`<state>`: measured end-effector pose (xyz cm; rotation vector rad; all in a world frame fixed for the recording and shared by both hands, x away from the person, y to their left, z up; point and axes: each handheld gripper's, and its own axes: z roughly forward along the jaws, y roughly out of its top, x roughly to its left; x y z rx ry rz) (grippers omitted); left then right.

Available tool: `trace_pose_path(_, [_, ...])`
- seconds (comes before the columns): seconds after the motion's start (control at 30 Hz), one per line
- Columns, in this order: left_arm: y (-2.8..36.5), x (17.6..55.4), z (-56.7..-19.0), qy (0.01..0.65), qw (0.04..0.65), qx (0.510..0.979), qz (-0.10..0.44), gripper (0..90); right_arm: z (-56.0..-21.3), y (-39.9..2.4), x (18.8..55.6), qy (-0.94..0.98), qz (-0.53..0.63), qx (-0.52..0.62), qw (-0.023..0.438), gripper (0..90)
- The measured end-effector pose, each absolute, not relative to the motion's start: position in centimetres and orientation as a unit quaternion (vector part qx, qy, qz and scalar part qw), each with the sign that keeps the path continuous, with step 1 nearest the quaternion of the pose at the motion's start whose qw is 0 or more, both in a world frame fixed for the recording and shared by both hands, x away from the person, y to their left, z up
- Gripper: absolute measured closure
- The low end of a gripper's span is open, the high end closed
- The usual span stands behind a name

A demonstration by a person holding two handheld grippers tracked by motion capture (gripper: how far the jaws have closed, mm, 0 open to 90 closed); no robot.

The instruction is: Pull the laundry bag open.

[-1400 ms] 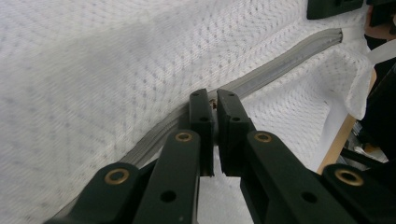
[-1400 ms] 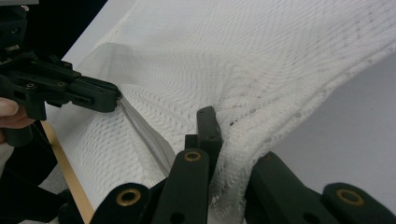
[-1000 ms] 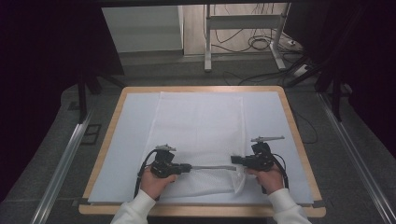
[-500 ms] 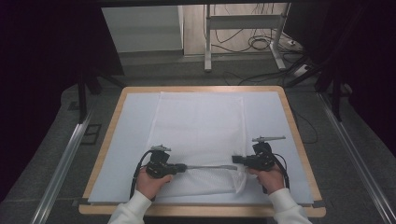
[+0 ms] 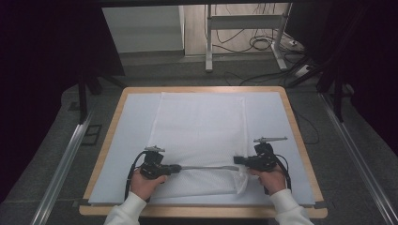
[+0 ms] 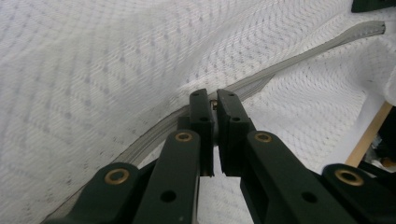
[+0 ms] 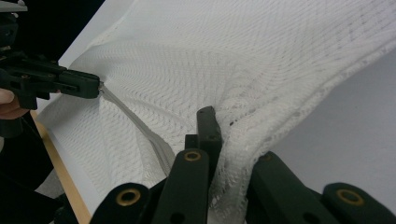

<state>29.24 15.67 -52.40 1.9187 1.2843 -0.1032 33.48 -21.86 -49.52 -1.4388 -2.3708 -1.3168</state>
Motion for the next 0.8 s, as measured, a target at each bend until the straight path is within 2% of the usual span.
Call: trace_pose_path(0.8, [18.4,28.5,-52.4,0.523,0.401,0.751,-0.036,86.6,-49.6,-21.8,33.5,-0.772,-0.428,-0.468,0.033,89.0])
